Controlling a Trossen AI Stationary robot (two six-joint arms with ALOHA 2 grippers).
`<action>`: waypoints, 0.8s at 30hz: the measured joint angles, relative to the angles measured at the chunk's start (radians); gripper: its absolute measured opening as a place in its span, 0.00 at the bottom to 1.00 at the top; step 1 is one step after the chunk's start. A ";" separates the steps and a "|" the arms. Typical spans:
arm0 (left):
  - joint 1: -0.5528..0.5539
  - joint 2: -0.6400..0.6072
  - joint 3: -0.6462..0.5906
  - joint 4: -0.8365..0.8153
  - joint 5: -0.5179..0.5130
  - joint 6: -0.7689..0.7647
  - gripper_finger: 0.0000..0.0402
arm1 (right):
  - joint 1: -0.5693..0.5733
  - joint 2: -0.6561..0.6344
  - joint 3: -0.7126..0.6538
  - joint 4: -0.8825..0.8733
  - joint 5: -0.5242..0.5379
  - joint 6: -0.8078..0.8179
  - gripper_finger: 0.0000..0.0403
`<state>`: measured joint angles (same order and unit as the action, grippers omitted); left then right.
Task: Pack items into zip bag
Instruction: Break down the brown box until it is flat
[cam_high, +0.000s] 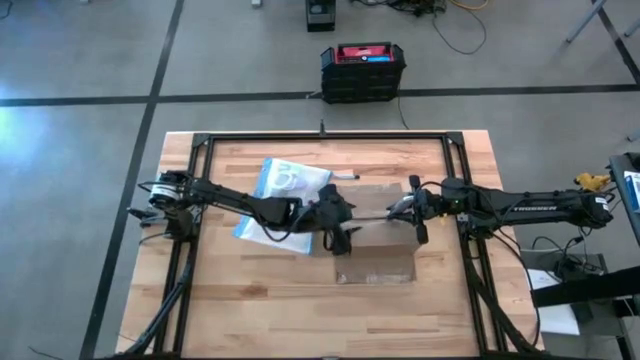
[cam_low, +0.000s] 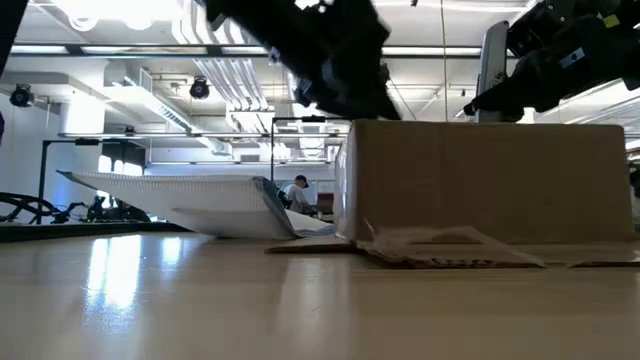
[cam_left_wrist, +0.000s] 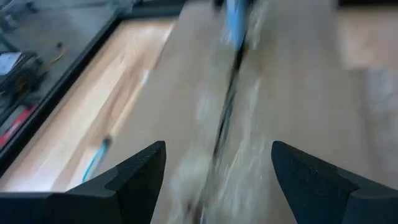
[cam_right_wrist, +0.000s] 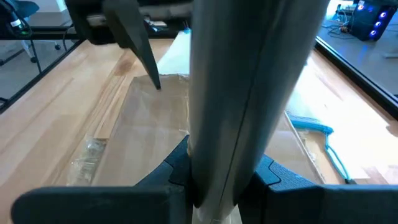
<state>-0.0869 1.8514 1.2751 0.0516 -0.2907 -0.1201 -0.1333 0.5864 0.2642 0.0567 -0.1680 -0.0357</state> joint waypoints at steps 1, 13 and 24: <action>0.013 0.013 -0.008 0.025 0.046 -0.011 0.69 | 0.000 0.001 0.000 0.000 -0.001 0.002 0.14; 0.064 0.057 -0.081 0.052 0.188 -0.015 0.69 | 0.000 -0.054 0.001 -0.067 -0.004 -0.001 0.14; 0.064 0.056 -0.103 0.061 0.192 -0.038 0.69 | 0.000 -0.163 0.002 -0.162 0.012 0.012 0.14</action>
<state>-0.0231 1.9074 1.1717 0.1131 -0.0991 -0.1585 -0.1333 0.4236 0.2657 -0.1049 -0.1560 -0.0233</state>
